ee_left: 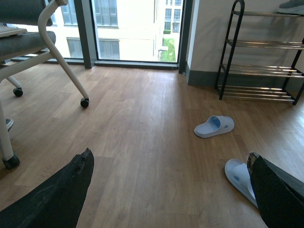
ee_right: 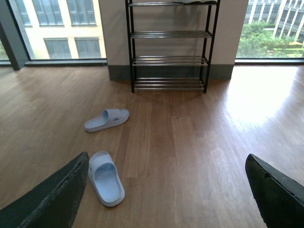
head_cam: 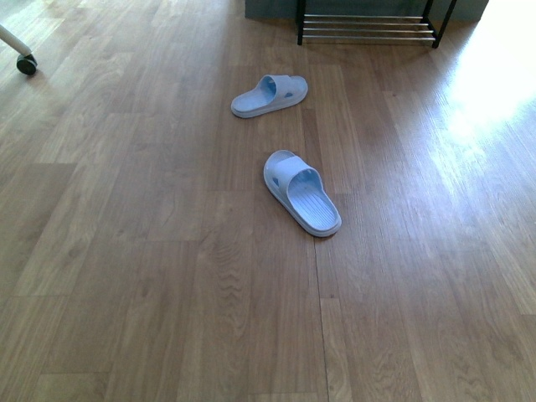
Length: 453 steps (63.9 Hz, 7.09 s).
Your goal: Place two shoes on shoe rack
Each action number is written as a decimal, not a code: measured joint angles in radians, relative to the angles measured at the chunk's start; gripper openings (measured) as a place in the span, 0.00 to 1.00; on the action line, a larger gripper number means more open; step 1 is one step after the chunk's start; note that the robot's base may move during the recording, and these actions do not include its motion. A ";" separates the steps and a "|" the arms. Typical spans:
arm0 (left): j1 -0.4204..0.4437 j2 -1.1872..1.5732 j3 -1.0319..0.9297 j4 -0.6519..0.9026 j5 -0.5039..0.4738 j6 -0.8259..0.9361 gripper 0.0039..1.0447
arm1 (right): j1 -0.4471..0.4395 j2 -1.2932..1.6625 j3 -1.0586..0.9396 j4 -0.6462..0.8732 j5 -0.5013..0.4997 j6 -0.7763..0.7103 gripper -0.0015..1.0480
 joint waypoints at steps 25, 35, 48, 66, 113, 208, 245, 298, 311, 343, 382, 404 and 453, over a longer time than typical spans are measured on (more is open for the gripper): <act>0.000 0.000 0.000 0.000 0.000 0.000 0.91 | 0.000 0.000 0.000 0.000 0.000 0.000 0.91; 0.000 0.000 0.000 0.000 0.000 0.000 0.91 | 0.000 0.000 0.000 0.000 0.000 0.000 0.91; 0.000 0.000 0.000 0.000 0.000 0.000 0.91 | 0.000 0.000 0.000 0.000 0.000 0.000 0.91; 0.000 0.000 0.000 0.000 -0.002 0.000 0.91 | 0.000 0.000 0.000 0.000 -0.004 0.000 0.91; 0.000 0.000 0.000 0.000 -0.002 0.000 0.91 | 0.000 0.000 0.000 0.000 -0.002 0.000 0.91; -0.219 1.483 0.394 0.145 -0.201 -0.314 0.91 | 0.000 0.001 0.000 0.000 0.000 0.000 0.91; -0.230 2.431 0.908 0.158 -0.058 -0.113 0.91 | 0.000 0.001 0.000 0.000 0.000 0.000 0.91; -0.314 2.830 1.286 0.116 -0.016 -0.124 0.91 | 0.000 0.001 0.000 0.000 0.000 0.000 0.91; -0.325 2.861 1.308 0.127 -0.098 -0.063 0.91 | 0.000 0.001 0.000 0.000 0.000 0.000 0.91; -0.300 2.884 1.309 0.219 -0.190 -0.005 0.52 | 0.000 0.001 0.000 0.000 0.000 0.000 0.91; -0.159 2.432 1.006 0.283 -0.275 0.064 0.01 | 0.000 0.001 0.000 0.000 0.000 0.000 0.91; -0.098 1.715 0.595 0.378 -0.420 0.093 0.01 | 0.000 0.001 0.000 0.000 0.000 0.000 0.91; -0.152 0.796 0.270 0.137 -0.558 0.142 0.01 | 0.000 0.001 0.000 0.000 0.002 0.000 0.91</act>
